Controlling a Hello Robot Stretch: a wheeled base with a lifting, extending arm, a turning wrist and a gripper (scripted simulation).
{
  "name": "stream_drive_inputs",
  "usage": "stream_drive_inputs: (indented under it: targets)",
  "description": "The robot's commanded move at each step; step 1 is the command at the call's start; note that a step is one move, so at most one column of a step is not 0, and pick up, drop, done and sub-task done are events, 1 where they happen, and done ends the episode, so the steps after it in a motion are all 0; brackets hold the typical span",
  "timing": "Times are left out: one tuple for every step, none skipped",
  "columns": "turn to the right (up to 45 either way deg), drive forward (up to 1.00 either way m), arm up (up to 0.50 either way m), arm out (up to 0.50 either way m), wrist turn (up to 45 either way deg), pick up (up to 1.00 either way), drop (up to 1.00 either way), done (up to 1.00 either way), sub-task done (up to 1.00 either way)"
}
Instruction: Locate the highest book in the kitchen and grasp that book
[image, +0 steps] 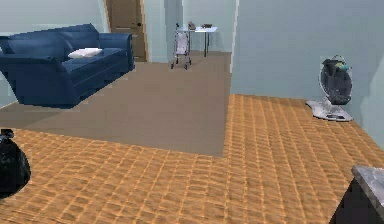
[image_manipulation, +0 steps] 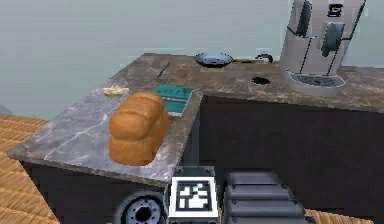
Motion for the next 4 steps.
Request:
stream_drive_inputs:
  targets:
    - [0.0, 0.00, 0.00, 0.46, 0.0, 0.00, 0.00, 0.00, 0.00]
    - [0.0, 0.00, 0.00, 0.00, 45.0, 0.00, 0.00, 0.00, 0.00]
    - [0.0, 0.00, 0.00, 0.00, 45.0, 0.00, 0.00, 0.00, 0.00]
    - [0.0, 0.00, 0.00, 0.00, 45.0, 0.00, 0.00, 0.00, 0.00]
